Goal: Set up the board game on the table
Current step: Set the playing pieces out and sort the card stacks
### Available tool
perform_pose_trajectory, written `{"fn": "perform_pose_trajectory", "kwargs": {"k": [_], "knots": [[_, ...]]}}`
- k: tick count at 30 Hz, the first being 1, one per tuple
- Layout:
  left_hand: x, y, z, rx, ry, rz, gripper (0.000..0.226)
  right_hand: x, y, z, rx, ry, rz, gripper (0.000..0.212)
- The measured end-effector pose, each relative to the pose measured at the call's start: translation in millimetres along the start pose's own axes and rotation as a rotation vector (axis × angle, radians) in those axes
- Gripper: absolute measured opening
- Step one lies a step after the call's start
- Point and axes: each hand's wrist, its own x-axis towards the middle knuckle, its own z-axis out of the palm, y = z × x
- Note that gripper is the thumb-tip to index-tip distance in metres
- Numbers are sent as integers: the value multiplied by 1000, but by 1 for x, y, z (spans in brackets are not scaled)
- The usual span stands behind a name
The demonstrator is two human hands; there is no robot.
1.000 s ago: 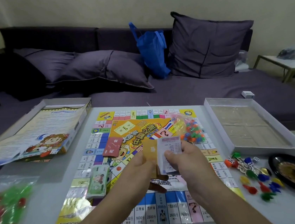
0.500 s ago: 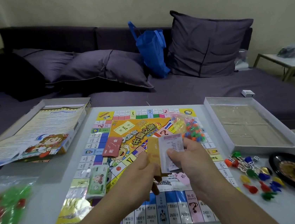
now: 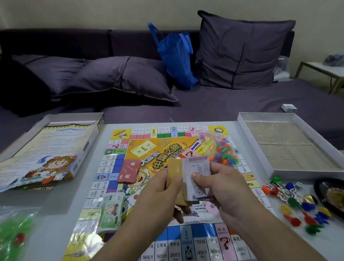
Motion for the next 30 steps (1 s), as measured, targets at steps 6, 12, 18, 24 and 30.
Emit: {"fn": "perform_pose_trajectory", "kwargs": {"k": [6, 12, 18, 24, 30], "knots": [[2, -2, 5, 12, 53, 17, 21, 1, 2, -2, -9, 37, -44, 20], [0, 0, 4, 31, 97, 17, 21, 0, -1, -9, 25, 67, -43, 20], [-5, 3, 6, -38, 37, 10, 22, -5, -2, -10, -9, 57, -64, 21], [-5, 1, 9, 12, 67, 30, 19, -11, -2, -4, 15, 20, -43, 20], [-6, 2, 9, -38, 112, 20, 15, -3, 0, -11, -32, 139, -98, 19]]}}
